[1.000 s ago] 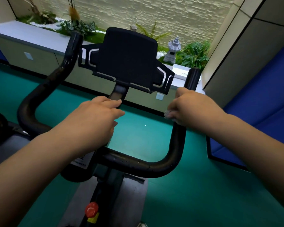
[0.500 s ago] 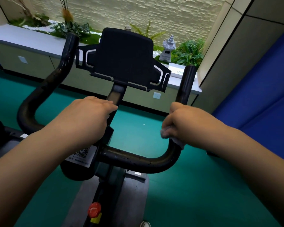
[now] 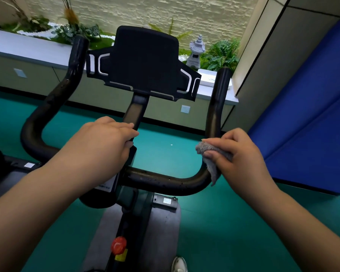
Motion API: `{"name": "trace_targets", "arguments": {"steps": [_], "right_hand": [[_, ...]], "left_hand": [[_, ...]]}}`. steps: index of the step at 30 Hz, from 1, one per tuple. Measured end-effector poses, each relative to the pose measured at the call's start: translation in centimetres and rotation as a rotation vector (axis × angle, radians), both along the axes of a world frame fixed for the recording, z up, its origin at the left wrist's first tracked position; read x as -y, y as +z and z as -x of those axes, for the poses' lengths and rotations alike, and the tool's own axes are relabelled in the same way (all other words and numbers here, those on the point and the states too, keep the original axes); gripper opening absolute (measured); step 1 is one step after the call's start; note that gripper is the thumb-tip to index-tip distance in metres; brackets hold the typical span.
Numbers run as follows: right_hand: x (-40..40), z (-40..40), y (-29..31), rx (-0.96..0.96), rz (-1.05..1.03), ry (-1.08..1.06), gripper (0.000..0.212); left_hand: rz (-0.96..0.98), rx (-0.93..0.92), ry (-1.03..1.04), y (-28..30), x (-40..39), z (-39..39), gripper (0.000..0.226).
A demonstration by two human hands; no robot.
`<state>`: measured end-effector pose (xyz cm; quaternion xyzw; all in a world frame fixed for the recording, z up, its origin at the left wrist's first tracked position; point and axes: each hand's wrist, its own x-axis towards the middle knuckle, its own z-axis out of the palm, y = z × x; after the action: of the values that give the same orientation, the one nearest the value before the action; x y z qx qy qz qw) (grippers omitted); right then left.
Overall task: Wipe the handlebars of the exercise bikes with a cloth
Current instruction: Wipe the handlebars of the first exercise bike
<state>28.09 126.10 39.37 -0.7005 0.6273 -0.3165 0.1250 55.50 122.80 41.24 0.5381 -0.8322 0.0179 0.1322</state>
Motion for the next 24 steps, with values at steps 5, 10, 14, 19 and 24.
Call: {"name": "trace_targets", "arguments": {"steps": [5,10,14,19,24], "right_hand": [[-3.1,-2.2,-1.8,0.156,0.083,-0.059,0.029],[-3.9,-2.1,-2.5,0.127,0.175,-0.082,0.031],[-4.2,-2.2,-2.6,0.165,0.200,-0.138,0.033],[-6.6,-5.5,-4.1,0.195,0.247,-0.111,0.041],[-6.2,-4.4,-3.8,0.160,0.342,-0.135,0.033]], "left_hand": [[-0.004,0.021,-0.003,0.1,-0.9,0.1,0.028],[0.005,0.000,-0.013,-0.1,-1.2,-0.1,0.026],[0.040,0.024,-0.035,-0.3,-1.5,-0.3,0.030],[0.030,0.000,-0.021,-0.5,-1.9,-0.3,0.035],[0.022,0.001,-0.035,-0.6,-1.9,-0.5,0.036]]}}
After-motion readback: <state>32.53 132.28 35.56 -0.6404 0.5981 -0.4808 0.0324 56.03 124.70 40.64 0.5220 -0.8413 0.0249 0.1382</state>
